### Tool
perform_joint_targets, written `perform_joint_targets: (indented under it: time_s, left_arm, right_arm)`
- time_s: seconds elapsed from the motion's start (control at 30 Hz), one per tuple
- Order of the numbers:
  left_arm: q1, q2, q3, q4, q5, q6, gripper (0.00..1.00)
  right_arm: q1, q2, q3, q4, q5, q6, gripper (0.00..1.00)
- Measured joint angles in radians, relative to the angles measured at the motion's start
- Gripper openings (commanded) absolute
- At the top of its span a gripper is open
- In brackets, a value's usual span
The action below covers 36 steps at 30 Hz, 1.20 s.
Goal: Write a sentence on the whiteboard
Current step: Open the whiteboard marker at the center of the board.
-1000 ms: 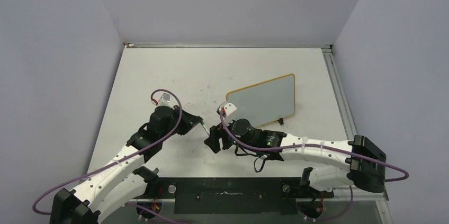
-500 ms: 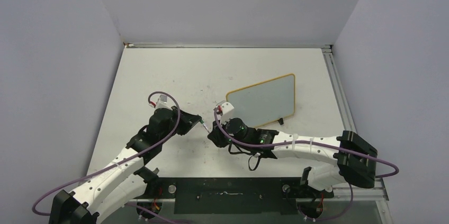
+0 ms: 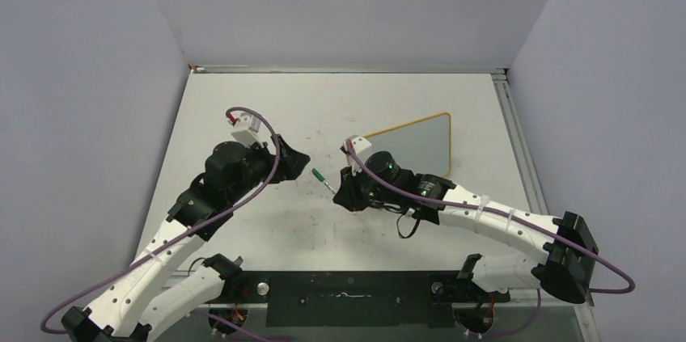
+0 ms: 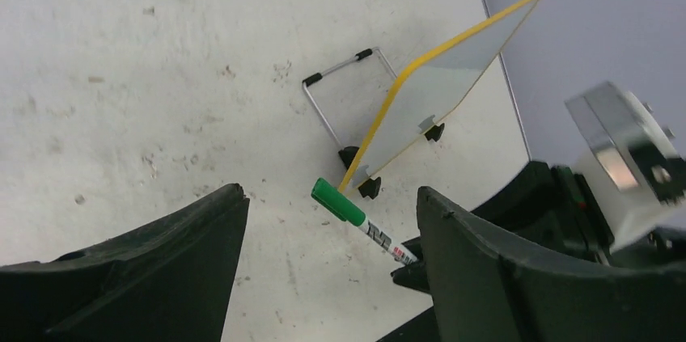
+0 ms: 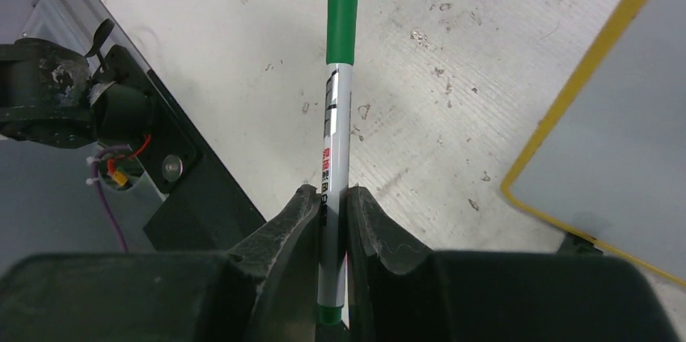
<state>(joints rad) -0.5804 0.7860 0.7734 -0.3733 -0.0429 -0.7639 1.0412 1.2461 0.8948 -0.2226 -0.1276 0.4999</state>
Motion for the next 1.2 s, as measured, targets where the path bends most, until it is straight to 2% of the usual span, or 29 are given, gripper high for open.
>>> perform_joint_targets:
  time_s: [0.1,0.2,0.33,0.5,0.73,0.77,0.83,0.93,1.1,1.13,1.2]
  left_arm:
    - [0.0,0.004,0.088,-0.01,0.077,0.196,0.72]
    - [-0.017,0.022,0.109,-0.026,0.241,0.387,0.72]
    - [-0.111,0.064,0.105,-0.099,0.369,0.568,0.74]
    - [-0.245,0.076,0.084,-0.161,0.444,0.698,0.78]
    - [-0.297,0.116,0.077,-0.185,0.491,0.784,0.78]
    - [-0.302,0.119,0.075,-0.185,0.498,0.792,0.75]
    - [-0.314,0.127,0.074,-0.185,0.518,0.801,0.6]
    - [-0.339,0.145,0.074,-0.185,0.548,0.809,0.48]
    - [-0.373,0.169,0.073,-0.185,0.595,0.801,0.04]
    - [-0.376,0.17,0.072,-0.188,0.613,0.798,0.0]
    - [-0.395,0.163,0.058,-0.196,0.66,0.801,0.0]
  right_arm:
    - [-0.064,-0.008,0.075,-0.119,-0.101,-0.053,0.05]
    - [-0.112,-0.009,0.13,-0.221,-0.253,-0.115,0.05]
    - [-0.216,-0.009,0.135,-0.336,-0.466,-0.177,0.05]
    - [-0.266,-0.012,0.135,-0.436,-0.649,-0.222,0.05]
    - [-0.261,-0.031,0.135,-0.514,-0.803,-0.266,0.05]
    - [-0.261,-0.031,0.135,-0.523,-0.815,-0.269,0.05]
    - [-0.261,-0.031,0.135,-0.535,-0.835,-0.273,0.05]
    - [-0.254,-0.031,0.135,-0.542,-0.865,-0.277,0.05]
    - [-0.238,-0.031,0.135,-0.55,-0.904,-0.282,0.05]
    - [-0.233,-0.031,0.135,-0.557,-0.908,-0.288,0.09]
    - [-0.234,-0.031,0.135,-0.56,-0.913,-0.299,0.25]
